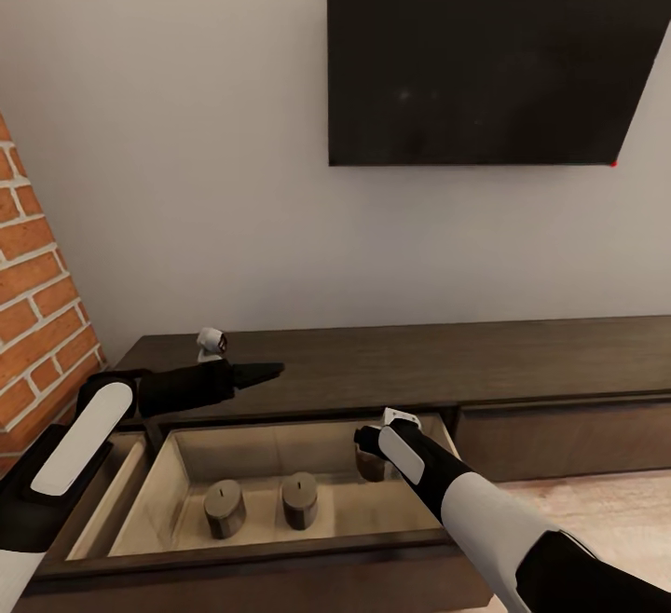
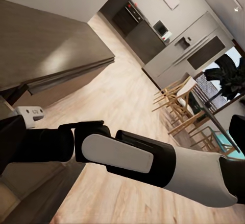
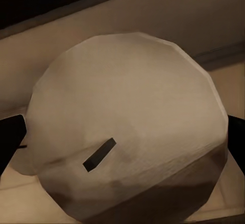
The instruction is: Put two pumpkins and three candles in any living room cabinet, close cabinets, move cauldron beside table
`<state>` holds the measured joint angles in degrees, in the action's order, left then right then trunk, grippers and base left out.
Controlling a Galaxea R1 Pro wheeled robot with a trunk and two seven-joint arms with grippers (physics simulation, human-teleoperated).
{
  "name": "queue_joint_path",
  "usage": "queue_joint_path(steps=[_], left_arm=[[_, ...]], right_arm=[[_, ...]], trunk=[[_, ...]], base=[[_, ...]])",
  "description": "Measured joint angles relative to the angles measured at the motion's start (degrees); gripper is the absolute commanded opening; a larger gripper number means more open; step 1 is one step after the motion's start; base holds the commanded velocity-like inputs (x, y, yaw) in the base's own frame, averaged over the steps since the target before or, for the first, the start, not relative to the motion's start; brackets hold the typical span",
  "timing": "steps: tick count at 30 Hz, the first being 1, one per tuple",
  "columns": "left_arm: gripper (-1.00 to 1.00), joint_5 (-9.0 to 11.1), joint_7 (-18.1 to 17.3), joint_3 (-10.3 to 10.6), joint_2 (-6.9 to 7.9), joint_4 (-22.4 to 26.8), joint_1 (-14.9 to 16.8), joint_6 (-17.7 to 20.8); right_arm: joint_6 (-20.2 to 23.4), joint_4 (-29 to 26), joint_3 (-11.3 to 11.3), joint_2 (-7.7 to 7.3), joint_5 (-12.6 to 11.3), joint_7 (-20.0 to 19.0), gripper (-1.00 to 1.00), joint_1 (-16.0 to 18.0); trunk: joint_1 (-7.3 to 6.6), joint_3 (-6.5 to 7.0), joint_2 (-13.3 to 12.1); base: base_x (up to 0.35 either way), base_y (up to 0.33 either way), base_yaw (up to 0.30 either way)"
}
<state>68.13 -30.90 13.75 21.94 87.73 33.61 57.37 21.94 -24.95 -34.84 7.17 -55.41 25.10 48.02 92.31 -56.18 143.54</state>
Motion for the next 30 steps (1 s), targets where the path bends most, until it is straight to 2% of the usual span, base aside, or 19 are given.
queue_joint_path(steps=[6, 21, 24, 26, 30], left_arm=[[1.00, 0.01, -0.02, -0.06, 0.00, 0.00, 0.00, 0.00], [1.00, -0.04, 0.00, -0.08, 0.00, 0.00, 0.00, -0.01], [1.00, -0.04, -0.04, -0.08, 0.00, 0.00, 0.00, -0.01], [1.00, -0.04, -0.02, -0.08, 0.00, 0.00, 0.00, -0.01], [1.00, -0.04, -0.03, -0.06, 0.00, 0.00, 0.00, -0.01]], right_arm=[[0.00, 0.01, -0.01, 0.00, 0.00, -0.02, -1.00, 0.00], [-0.08, 0.07, -0.07, -0.22, 0.08, -0.10, -1.00, -0.01], [-1.36, 0.05, -0.10, -0.32, 0.26, -0.16, -1.00, 0.00], [-2.96, 0.06, -0.18, -0.32, 1.05, -0.24, -1.00, 0.00], [-5.41, 0.08, -0.16, -0.21, 4.30, -0.50, -1.00, 0.00]], trunk=[[0.01, 0.00, 0.00], [0.40, -3.32, 0.19], [0.48, -3.99, 0.24], [0.53, -4.43, 0.26], [0.63, -5.32, 0.32]], base=[[0.015, 0.000, 0.000], [0.000, 0.000, 0.000], [0.000, 0.000, 0.000], [0.000, 0.000, 0.000], [0.000, 0.000, 0.000]])
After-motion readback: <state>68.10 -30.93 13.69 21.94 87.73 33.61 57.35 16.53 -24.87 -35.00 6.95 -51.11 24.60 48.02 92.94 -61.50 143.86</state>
